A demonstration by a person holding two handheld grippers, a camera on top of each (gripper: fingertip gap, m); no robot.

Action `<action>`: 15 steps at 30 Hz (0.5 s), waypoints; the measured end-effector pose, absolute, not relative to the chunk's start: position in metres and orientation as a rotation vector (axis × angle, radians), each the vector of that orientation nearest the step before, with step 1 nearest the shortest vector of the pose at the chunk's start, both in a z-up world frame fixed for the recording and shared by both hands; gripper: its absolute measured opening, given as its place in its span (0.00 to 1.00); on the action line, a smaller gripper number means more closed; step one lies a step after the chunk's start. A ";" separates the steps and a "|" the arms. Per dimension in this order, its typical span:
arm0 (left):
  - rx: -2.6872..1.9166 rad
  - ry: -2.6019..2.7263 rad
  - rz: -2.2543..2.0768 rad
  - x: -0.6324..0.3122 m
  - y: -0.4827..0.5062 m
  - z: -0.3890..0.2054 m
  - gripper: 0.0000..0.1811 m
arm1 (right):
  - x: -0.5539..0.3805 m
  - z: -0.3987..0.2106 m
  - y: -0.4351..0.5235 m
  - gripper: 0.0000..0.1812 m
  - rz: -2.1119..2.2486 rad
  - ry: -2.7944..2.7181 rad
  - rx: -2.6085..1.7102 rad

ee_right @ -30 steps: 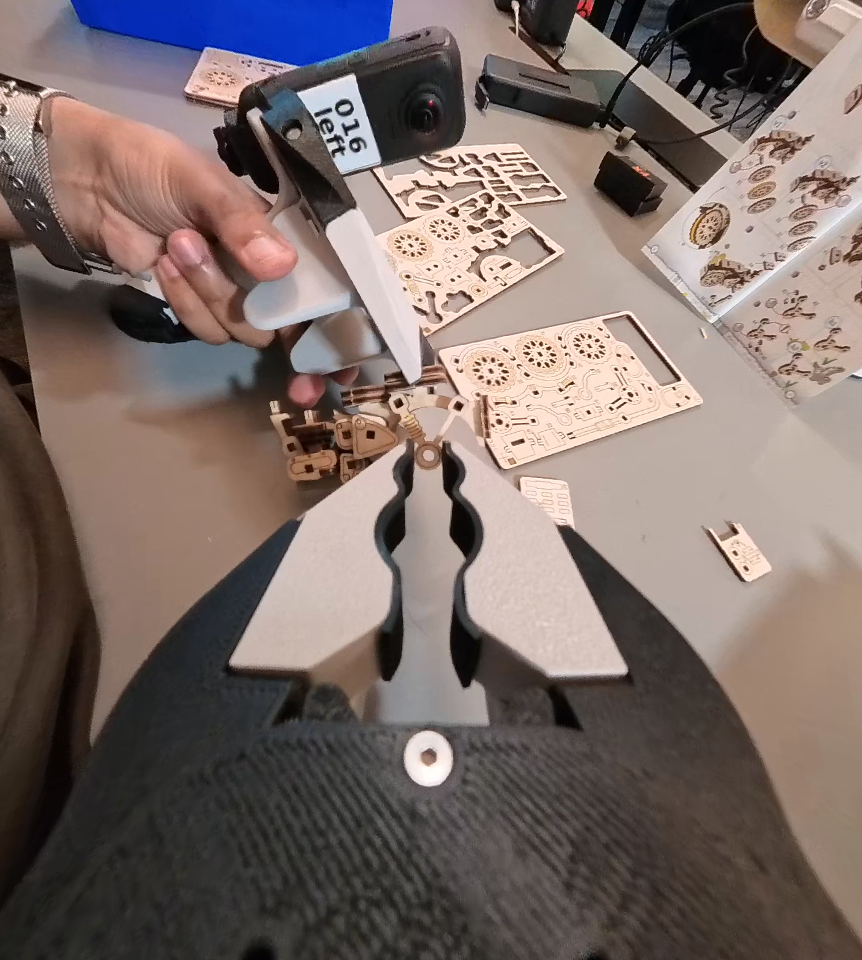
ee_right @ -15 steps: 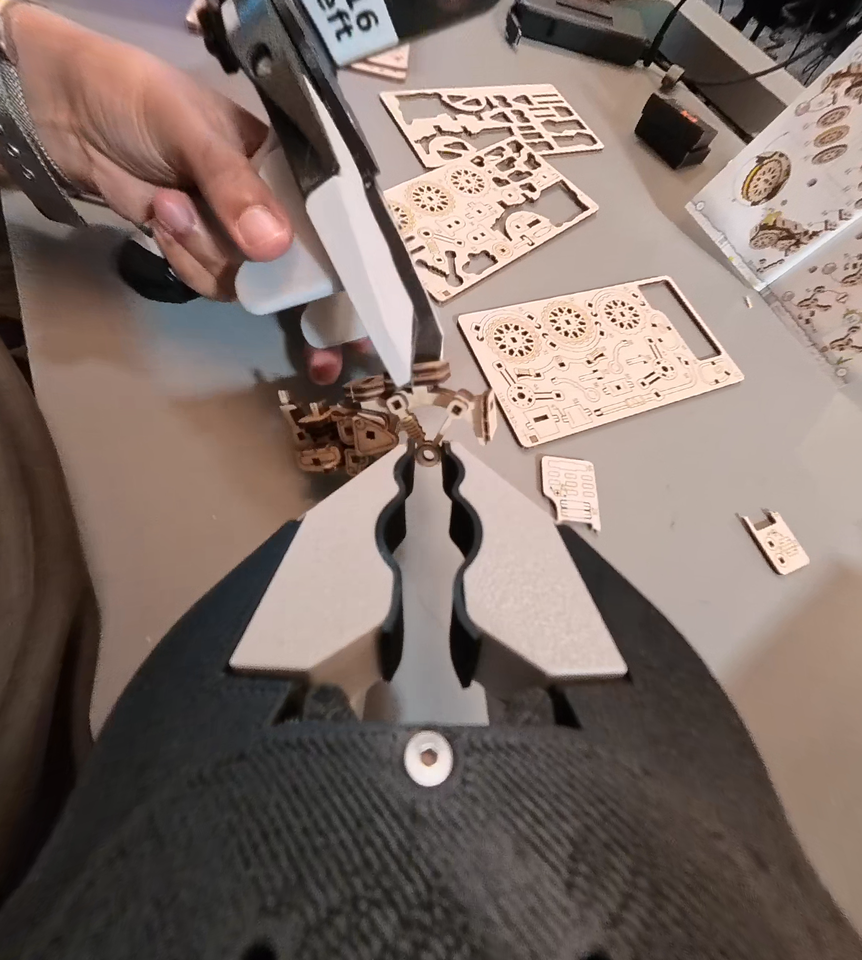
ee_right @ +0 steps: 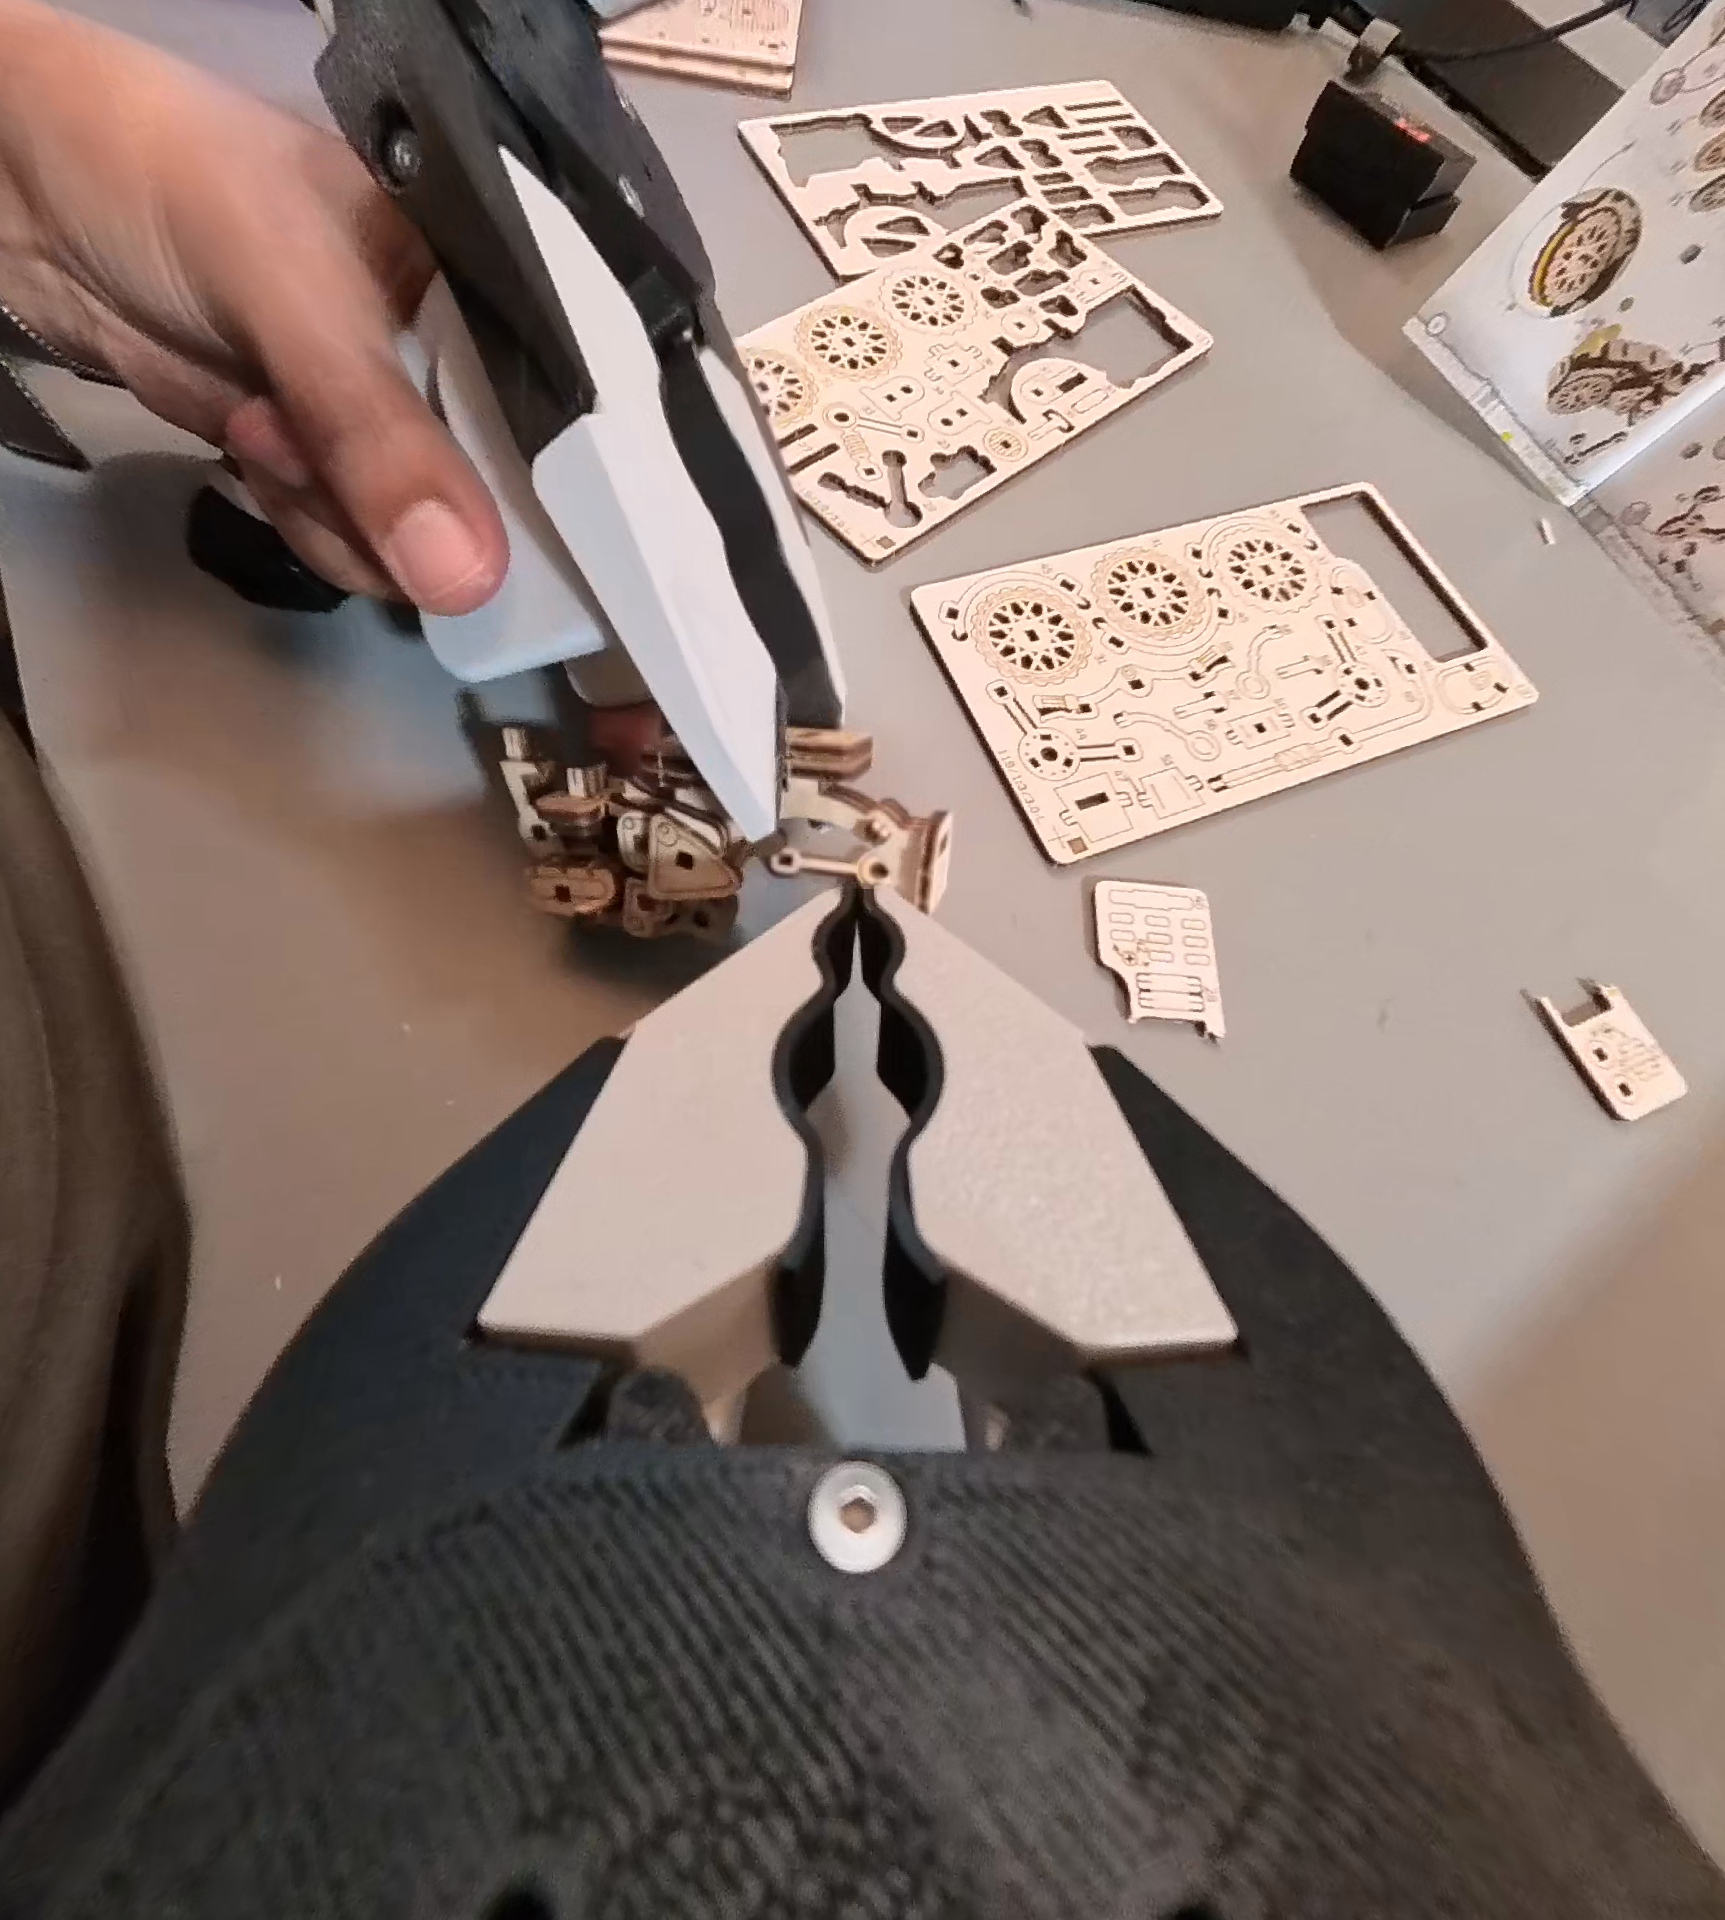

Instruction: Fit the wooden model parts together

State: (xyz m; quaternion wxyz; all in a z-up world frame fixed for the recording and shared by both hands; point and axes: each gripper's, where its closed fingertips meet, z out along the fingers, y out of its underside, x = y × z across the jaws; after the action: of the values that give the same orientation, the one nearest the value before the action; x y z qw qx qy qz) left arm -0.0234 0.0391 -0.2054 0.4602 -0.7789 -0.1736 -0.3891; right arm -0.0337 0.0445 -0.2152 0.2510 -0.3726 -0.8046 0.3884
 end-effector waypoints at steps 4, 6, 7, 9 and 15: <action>-1.907 -0.463 -0.953 -0.031 0.038 -0.207 0.09 | -0.033 -0.219 0.046 0.00 1.055 -2.202 -1.028; -1.891 -0.496 -0.926 -0.040 0.037 -0.206 0.08 | -0.032 -0.221 0.049 0.00 1.054 -2.207 -1.034; -1.884 -0.517 -0.919 -0.045 0.035 -0.206 0.08 | -0.032 -0.222 0.049 0.00 1.053 -2.212 -1.035; -1.873 -0.556 -0.913 -0.054 0.032 -0.207 0.08 | -0.032 -0.226 0.050 0.02 1.063 -2.221 -1.055; -1.901 -0.558 -0.915 -0.063 0.024 -0.211 0.09 | -0.034 -0.242 0.040 0.09 1.037 -2.296 -1.115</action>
State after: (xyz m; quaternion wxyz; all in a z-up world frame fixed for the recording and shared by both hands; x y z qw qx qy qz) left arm -0.0625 0.0237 -0.2111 0.4615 -0.7728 -0.2268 -0.3719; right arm -0.0340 0.0400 -0.2422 0.1920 -0.3970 -0.8179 0.3695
